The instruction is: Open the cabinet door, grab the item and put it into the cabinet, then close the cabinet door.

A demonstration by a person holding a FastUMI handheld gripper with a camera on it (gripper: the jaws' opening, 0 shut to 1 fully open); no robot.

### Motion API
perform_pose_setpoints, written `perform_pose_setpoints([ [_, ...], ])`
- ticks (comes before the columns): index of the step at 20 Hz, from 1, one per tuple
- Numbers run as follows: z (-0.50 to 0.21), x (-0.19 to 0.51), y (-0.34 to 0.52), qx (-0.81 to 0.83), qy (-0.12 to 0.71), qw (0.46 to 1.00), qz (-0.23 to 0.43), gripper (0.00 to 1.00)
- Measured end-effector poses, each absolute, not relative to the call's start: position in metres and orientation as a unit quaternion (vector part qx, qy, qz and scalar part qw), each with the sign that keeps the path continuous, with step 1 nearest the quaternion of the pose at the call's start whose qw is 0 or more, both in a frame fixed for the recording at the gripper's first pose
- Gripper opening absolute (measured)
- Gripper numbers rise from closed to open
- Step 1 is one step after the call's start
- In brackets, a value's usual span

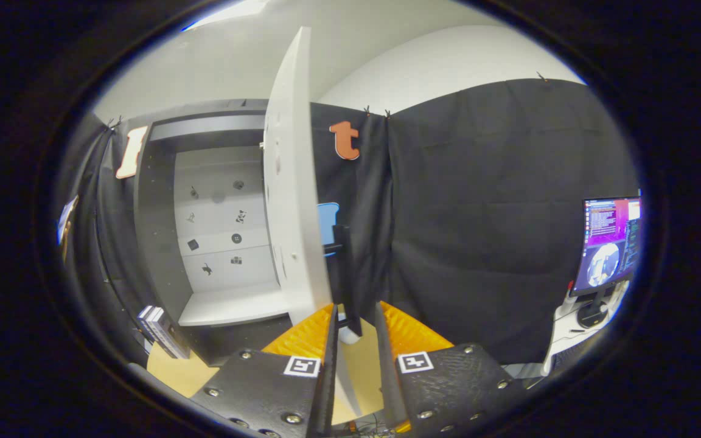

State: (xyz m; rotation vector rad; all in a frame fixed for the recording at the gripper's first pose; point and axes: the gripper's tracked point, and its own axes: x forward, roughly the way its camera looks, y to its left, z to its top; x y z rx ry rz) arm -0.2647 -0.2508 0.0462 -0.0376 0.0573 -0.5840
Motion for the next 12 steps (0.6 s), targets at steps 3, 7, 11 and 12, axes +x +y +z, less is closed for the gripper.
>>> perform_pose_setpoints([
  [3, 0.041, -0.261, -0.238, -0.018, 0.027, 0.959, -0.281, 0.33],
  [7, 0.021, -0.238, -0.207, -0.034, 0.045, 0.966, -0.253, 0.33],
  [11, -0.013, -0.204, -0.178, -0.032, 0.077, 0.974, -0.212, 0.33],
  [12, -0.021, -0.196, -0.173, -0.030, 0.085, 0.975, -0.202, 0.33],
])
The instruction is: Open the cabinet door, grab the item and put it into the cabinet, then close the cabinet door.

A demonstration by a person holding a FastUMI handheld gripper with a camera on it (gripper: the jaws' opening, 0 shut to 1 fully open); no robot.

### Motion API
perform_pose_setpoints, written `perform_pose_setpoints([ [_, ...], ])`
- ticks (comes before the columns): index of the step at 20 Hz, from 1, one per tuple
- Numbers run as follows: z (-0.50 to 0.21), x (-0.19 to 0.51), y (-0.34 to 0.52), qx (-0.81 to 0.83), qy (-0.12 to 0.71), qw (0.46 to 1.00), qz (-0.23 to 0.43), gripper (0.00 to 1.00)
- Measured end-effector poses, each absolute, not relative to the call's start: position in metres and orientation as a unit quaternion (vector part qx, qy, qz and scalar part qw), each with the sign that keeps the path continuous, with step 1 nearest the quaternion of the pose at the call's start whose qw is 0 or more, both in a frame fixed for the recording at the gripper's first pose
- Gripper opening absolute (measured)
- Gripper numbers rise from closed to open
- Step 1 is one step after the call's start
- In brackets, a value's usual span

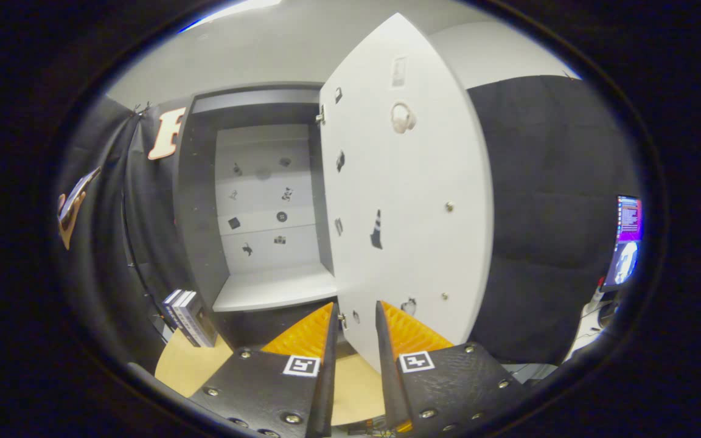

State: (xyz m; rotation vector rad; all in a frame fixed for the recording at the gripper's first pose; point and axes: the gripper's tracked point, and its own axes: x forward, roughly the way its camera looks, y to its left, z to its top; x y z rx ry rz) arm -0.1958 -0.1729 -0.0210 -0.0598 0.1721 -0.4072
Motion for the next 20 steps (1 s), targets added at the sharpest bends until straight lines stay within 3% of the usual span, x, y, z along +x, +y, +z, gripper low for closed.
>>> perform_pose_setpoints([
  [5, -0.079, -0.164, -0.155, -0.022, 0.134, 0.978, -0.161, 0.34],
  [9, -0.142, -0.149, -0.152, -0.019, 0.196, 0.970, -0.141, 0.49],
  [14, -0.239, -0.153, -0.146, -0.020, 0.297, 0.947, -0.117, 1.00],
  [20, -0.342, -0.166, -0.151, -0.025, 0.387, 0.915, -0.116, 1.00],
])
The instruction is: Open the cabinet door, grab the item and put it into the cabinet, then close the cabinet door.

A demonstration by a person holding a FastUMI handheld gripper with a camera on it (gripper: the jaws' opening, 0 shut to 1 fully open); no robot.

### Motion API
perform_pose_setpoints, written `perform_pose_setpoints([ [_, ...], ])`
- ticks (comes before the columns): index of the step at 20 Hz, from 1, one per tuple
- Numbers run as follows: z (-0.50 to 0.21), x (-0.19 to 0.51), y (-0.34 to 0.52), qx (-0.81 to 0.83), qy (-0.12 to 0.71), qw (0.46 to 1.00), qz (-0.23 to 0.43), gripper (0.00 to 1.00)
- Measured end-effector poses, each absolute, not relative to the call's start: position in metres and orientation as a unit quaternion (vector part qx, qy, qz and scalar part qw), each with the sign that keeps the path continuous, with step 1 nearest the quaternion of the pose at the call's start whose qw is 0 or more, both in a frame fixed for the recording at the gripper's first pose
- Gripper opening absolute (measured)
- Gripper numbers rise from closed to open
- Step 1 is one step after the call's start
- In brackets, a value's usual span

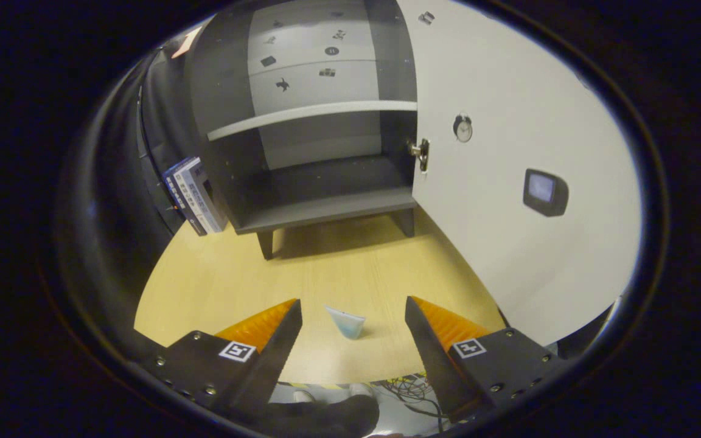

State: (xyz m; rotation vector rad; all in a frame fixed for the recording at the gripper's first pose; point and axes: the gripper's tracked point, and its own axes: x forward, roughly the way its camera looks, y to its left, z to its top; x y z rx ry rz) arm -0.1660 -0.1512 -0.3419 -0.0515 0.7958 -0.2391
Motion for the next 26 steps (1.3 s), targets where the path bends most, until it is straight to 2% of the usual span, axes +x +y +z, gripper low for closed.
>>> perform_pose_setpoints([
  [9, -0.433, -0.148, -0.156, 0.010, 0.447, 0.886, -0.120, 1.00],
  [14, -0.461, -0.136, -0.156, 0.024, 0.466, 0.876, -0.119, 1.00],
  [18, -0.475, -0.140, -0.160, 0.022, 0.484, 0.866, -0.125, 0.63],
  [19, -0.472, -0.139, -0.161, 0.019, 0.488, 0.863, -0.127, 0.62],
  [20, -0.479, -0.137, -0.163, 0.022, 0.483, 0.866, -0.128, 0.49],
  [23, -0.478, -0.139, -0.162, 0.002, 0.498, 0.859, -0.118, 0.49],
  [24, -0.477, -0.139, -0.162, -0.005, 0.497, 0.860, -0.119, 0.40],
  [26, -0.477, -0.140, -0.159, -0.008, 0.504, 0.857, -0.107, 0.40],
])
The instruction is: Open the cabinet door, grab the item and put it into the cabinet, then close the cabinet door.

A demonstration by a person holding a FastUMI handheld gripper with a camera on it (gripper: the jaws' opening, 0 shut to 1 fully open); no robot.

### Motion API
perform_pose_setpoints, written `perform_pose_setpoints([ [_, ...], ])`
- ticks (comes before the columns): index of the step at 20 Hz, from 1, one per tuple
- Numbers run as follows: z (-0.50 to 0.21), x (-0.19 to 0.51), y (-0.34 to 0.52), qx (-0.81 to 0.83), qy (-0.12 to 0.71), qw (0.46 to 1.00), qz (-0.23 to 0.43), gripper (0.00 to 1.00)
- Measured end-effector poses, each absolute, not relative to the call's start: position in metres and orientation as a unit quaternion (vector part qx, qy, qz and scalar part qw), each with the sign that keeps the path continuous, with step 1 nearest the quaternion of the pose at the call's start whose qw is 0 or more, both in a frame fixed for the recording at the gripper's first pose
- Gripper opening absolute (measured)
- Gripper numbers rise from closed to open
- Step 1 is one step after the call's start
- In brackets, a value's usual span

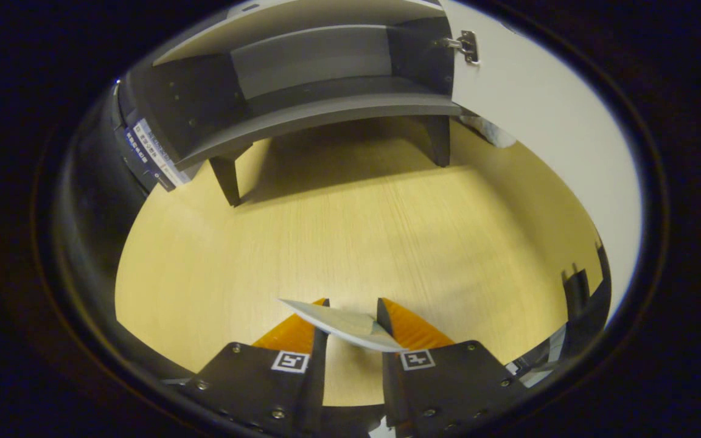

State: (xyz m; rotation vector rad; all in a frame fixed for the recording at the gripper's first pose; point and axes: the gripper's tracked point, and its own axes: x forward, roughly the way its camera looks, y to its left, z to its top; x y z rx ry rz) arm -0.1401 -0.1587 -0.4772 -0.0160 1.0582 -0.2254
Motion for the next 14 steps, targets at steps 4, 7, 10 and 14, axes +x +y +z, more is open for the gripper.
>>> perform_pose_setpoints([
  [4, -0.451, -0.126, -0.158, -0.026, 0.485, 0.868, -0.101, 0.40],
  [7, -0.413, -0.100, -0.157, -0.028, 0.458, 0.883, -0.098, 0.40],
  [10, -0.371, -0.077, -0.158, -0.013, 0.432, 0.896, -0.101, 0.40],
  [14, -0.304, -0.050, -0.154, 0.001, 0.393, 0.914, -0.103, 0.40],
])
